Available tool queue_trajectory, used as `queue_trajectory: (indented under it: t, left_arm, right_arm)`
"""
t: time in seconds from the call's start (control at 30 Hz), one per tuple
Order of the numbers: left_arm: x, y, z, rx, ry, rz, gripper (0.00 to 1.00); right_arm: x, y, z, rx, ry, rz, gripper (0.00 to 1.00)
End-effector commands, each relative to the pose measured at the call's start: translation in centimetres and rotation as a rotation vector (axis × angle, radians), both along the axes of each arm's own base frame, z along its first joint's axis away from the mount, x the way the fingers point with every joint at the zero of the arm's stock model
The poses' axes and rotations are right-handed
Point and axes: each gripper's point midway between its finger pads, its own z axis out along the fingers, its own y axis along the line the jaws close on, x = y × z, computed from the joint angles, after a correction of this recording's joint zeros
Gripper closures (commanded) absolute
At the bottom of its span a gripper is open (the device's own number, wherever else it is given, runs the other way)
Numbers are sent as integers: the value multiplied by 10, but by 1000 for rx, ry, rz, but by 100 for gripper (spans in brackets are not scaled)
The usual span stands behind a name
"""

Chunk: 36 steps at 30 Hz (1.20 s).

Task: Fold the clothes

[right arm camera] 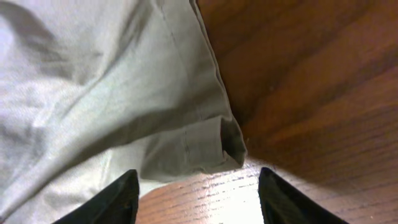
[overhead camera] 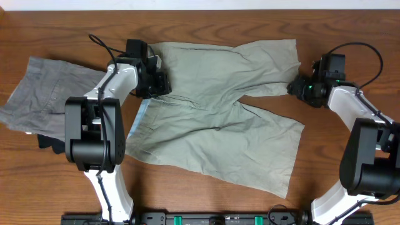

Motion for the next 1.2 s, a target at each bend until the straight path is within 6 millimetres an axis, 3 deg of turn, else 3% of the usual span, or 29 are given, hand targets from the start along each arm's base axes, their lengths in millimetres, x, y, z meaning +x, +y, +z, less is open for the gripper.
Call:
queue_trajectory:
  t: [0.0,0.1,0.43,0.67,0.77,0.87,1.0,1.17]
  left_arm:
    - [-14,6,-15,40,56,-1,50]
    - [-14,6,-15,40,56,-1,50]
    - [-14,6,-15,40,56,-1,49]
    - [-14,6,-15,40,56,-1,49]
    - [-14,6,-15,40,56,-1,49]
    - [-14,6,-15,40,56,-1,50]
    - [-14,6,-15,40,57,-1,49]
    - [-19,7,-16,41,78,-1,50]
  right_arm:
    - [1,0,5,0,-12,-29,45]
    - [1,0,4,-1,-11,-29,51]
    - [0,-5,1,-40,-1,-43,48]
    - [-3,-4,-21,-39,46,-40,48]
    - [-6,-2,-35,-36,75,-36,62]
    - [-8,-2,-41,-36,89,-35,97]
    - [-8,-7,-36,-45,85,-44,99]
    - [-24,-52,-20,-155,118,-151,99]
